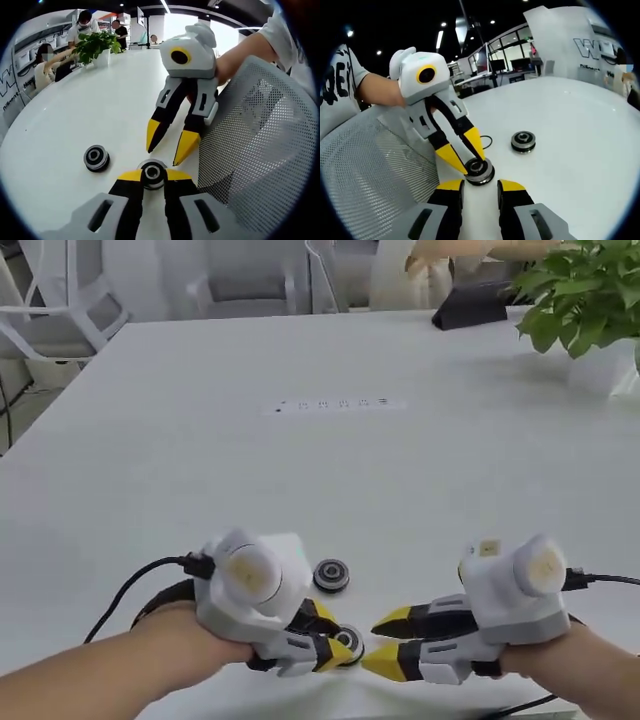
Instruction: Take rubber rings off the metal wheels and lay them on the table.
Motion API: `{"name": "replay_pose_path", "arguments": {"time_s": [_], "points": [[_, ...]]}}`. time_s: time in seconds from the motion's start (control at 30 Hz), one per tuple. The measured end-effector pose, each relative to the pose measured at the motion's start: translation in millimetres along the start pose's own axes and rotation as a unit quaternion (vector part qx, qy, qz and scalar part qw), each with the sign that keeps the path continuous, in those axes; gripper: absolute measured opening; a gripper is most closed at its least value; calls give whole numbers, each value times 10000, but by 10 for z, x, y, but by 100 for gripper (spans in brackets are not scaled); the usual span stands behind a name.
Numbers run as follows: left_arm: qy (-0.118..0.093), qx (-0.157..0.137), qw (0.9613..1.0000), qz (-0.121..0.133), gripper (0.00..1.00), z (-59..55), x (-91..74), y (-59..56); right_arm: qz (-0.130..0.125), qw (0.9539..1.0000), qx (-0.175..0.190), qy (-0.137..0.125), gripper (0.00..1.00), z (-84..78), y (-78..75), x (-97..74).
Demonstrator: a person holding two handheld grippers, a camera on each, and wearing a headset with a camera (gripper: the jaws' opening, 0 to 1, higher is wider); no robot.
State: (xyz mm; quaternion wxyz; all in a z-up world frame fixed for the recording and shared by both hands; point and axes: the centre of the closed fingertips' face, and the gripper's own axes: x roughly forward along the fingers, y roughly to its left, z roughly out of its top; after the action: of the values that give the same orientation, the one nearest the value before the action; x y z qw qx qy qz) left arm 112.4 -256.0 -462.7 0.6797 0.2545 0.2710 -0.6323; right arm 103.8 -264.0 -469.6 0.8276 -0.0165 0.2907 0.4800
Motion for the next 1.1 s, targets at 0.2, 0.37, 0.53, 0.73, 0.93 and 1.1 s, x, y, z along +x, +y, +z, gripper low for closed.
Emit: {"name": "replay_pose_path", "arguments": {"time_s": [0.2, 0.37, 0.53, 0.73, 0.93, 1.1], "points": [[0, -20, 9999, 129, 7, -12, -4, 39, 19, 9996, -256, 122, 24, -17, 12, 63], [-41, -11, 9999, 128, 7, 3, 1, 25, 34, 9993, -350, 161, 24, -15, 11, 116], [-46, -24, 9999, 148, 7, 0, -2, 24, 27, 9984, -523, 230, 23, -29, 0, 153], [-68, -48, 9998, 173, 7, 0, -3, 23, 66, 9979, -597, 232, 20, -41, 11, 145], [-69, -65, 9998, 186, 7, -2, -2, 24, -2, 9976, -641, 247, 17, -54, -9, 126], [-71, -68, 9998, 189, 7, -3, -3, 22, -24, 9975, -650, 277, 15, -58, -7, 117]]}}
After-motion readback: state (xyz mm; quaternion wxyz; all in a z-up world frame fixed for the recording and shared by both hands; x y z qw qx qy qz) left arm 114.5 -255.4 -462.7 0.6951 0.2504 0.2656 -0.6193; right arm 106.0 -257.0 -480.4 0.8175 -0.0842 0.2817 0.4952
